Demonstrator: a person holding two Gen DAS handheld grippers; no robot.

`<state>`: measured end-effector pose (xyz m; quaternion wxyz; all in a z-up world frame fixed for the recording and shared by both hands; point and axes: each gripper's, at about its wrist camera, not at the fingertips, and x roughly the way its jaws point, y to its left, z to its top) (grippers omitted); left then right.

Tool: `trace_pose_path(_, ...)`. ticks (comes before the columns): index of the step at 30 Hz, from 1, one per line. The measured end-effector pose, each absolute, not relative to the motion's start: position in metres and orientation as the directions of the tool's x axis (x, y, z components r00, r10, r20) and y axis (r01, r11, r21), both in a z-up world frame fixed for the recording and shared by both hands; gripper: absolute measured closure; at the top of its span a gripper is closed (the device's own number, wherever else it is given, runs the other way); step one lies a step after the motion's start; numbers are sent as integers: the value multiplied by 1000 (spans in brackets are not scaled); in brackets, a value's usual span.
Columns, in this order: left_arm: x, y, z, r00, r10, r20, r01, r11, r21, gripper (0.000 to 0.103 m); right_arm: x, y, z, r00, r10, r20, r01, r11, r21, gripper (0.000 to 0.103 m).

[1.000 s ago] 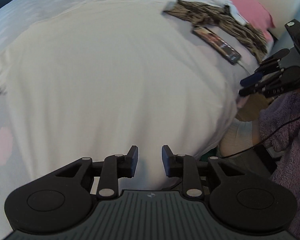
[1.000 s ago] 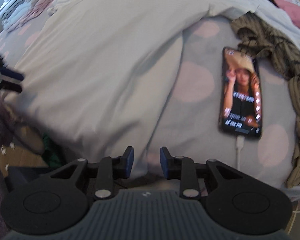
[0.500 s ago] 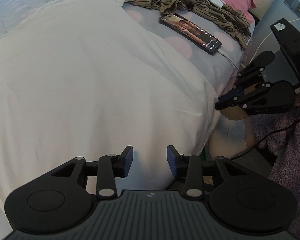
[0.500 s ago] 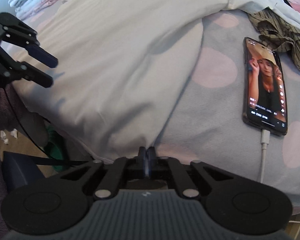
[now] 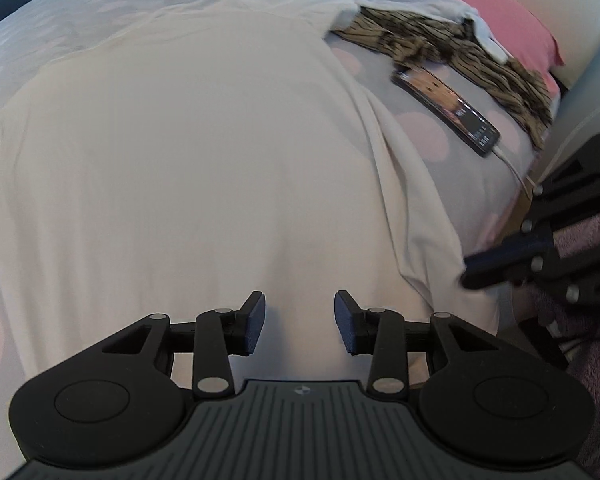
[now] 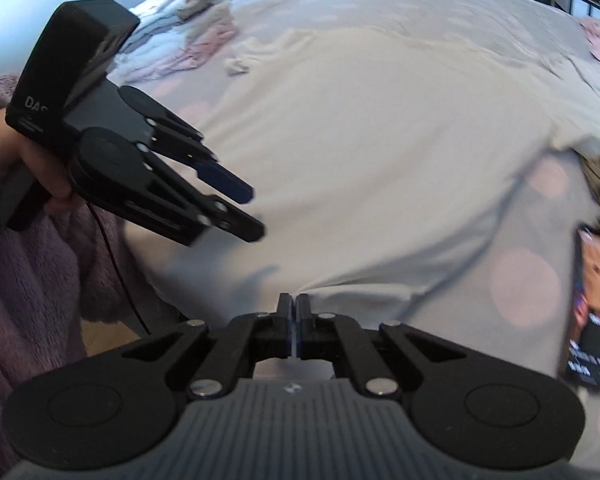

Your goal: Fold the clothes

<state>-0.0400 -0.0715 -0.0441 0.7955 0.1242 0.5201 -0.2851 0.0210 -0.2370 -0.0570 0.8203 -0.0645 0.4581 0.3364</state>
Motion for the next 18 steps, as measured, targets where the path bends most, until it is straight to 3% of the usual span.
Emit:
trace_pose_path(7, -33, -38, -41, 360, -297, -884, 446, 887, -117, 67, 38, -192, -73, 294, 526, -798, -660, 715, 229, 95)
trace_pose_path(11, -36, -33, -40, 360, -321, -876, 453, 881, -137, 67, 28, -200, -72, 286, 514, -809, -661, 717, 222, 77)
trace_pose_path(18, -56, -43, -37, 313, -386, -868, 552, 817, -165, 67, 6, -241, -58, 342, 481, -807, -596, 776, 209, 76)
